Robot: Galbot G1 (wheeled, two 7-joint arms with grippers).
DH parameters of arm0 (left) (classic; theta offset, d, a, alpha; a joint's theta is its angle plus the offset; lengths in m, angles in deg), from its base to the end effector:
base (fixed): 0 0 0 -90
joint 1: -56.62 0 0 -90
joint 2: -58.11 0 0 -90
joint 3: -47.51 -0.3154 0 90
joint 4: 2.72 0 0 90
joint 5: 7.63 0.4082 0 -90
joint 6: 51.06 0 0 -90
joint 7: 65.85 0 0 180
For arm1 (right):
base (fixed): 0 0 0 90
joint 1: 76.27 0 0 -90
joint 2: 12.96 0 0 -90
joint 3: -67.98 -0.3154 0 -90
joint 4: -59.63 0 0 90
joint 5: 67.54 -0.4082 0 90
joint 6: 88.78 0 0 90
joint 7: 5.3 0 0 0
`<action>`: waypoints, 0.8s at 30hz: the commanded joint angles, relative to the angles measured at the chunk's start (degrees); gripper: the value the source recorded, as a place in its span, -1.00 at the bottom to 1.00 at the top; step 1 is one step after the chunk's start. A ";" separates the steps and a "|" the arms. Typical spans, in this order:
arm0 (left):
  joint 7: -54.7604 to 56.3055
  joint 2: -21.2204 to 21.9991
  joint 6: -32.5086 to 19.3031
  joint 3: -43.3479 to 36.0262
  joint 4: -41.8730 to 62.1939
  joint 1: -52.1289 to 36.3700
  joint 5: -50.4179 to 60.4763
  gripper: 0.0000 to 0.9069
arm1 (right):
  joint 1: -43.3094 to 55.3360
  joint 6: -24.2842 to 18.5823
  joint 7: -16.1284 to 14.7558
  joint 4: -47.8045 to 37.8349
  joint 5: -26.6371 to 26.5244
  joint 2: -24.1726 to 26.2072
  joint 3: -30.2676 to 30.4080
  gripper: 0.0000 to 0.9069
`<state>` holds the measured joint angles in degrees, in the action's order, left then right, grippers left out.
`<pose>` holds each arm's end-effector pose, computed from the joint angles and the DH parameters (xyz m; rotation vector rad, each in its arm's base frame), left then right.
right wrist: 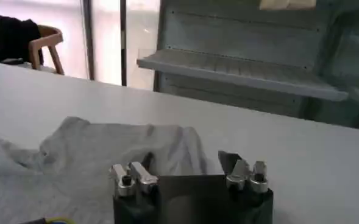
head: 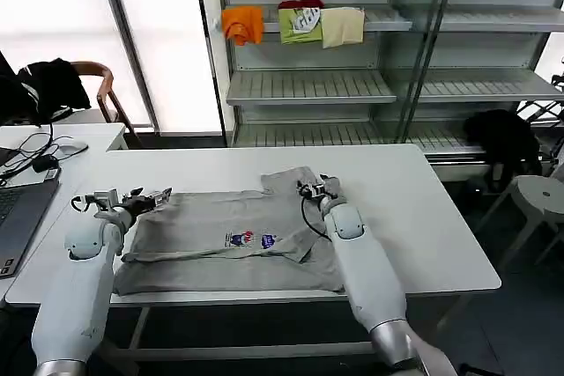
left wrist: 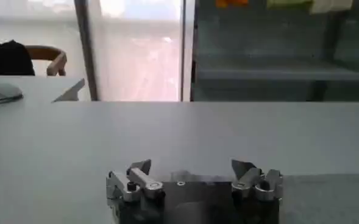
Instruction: Fold and organize the clothes.
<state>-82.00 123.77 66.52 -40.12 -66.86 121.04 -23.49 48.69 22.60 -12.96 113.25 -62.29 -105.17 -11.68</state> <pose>0.5225 0.2172 -0.2414 -0.0590 -2.6963 0.0378 0.5829 0.0804 -0.2695 0.3723 -2.7098 0.2347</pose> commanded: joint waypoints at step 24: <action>-2.41 -0.78 -1.71 0.08 1.46 1.21 0.51 -0.98 | -2.66 -0.47 -2.04 3.37 0.98 -2.79 -0.12 -1.00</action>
<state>-84.40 123.12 65.63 -40.29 -64.85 121.69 -21.79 46.66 23.43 -15.21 115.09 -60.52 -105.08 -11.78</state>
